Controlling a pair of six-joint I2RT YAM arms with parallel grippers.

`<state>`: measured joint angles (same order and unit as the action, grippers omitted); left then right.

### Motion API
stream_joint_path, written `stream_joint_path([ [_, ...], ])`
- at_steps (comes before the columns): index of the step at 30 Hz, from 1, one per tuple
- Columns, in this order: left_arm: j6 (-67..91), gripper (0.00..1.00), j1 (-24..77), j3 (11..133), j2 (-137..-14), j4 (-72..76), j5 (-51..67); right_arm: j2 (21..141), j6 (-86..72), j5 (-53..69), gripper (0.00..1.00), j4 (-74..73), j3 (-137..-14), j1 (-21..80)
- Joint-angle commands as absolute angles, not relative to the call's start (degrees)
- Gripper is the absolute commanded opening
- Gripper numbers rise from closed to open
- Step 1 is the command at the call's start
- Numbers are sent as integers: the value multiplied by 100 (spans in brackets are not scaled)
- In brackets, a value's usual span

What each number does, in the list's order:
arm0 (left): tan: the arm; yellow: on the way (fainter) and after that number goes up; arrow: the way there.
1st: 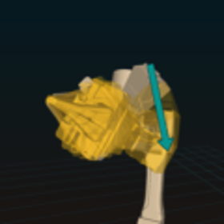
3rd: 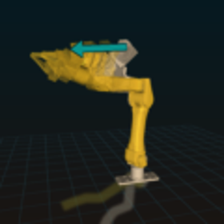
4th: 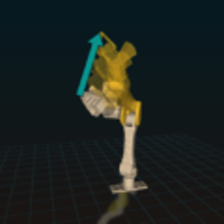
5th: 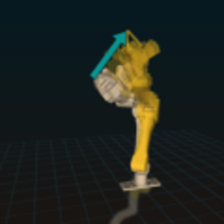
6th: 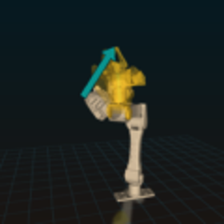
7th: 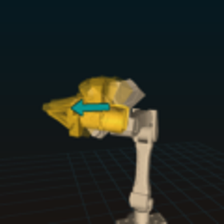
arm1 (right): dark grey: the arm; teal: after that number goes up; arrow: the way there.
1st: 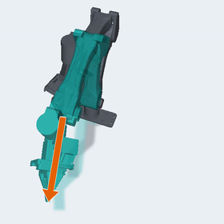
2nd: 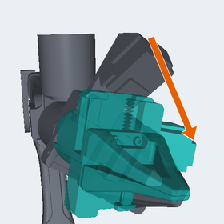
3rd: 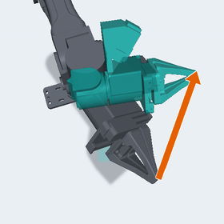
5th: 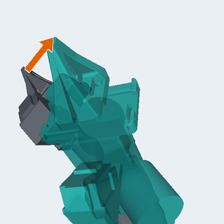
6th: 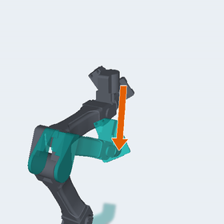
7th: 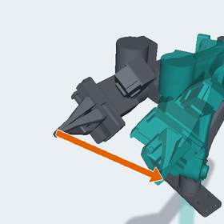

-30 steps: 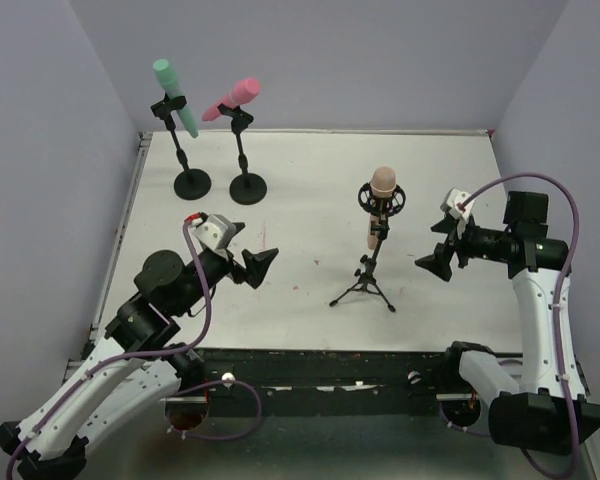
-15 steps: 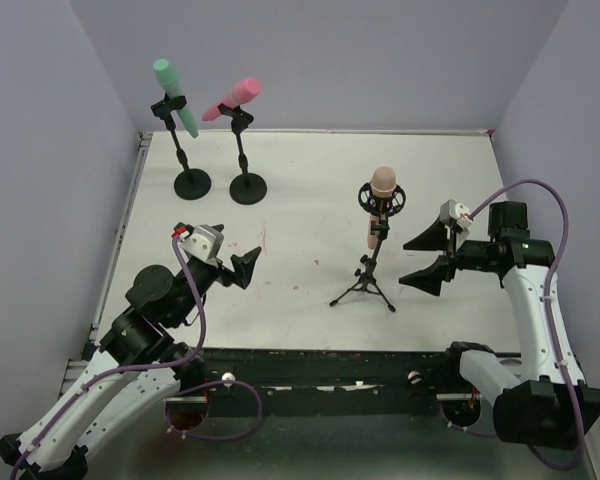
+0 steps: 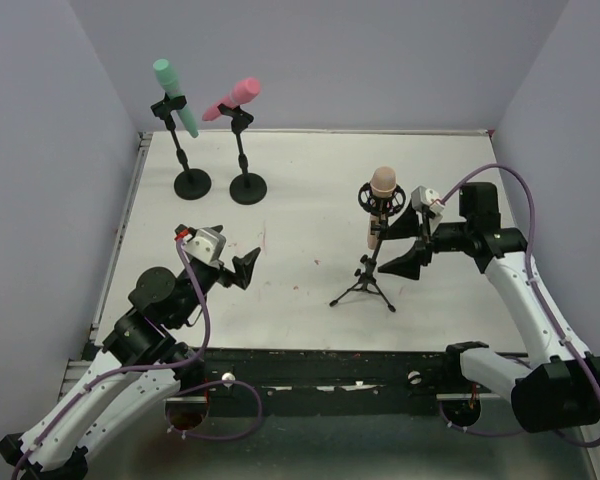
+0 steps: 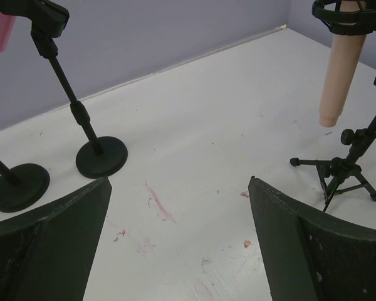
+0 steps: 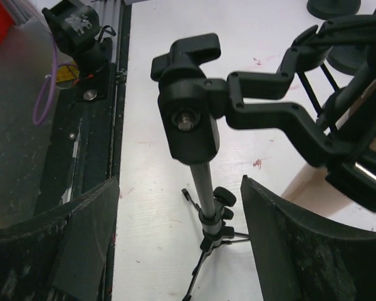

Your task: Attach the microphones to the stand

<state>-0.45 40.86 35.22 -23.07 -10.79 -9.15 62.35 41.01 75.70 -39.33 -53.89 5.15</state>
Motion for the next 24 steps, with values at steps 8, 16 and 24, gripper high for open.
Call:
stream_joint_path([
  [8,-158,98,4043,3481,-2180,-941,-1028,6231,2761,7190,74,-2444,-5019,949],
  [16,-141,98,4043,3463,-2136,-932,-1002,6231,1618,7137,40,-1135,-4658,941],
  [24,-149,99,4043,3463,-2101,-967,-1002,6363,2055,6988,6,-1414,-5131,870],
])
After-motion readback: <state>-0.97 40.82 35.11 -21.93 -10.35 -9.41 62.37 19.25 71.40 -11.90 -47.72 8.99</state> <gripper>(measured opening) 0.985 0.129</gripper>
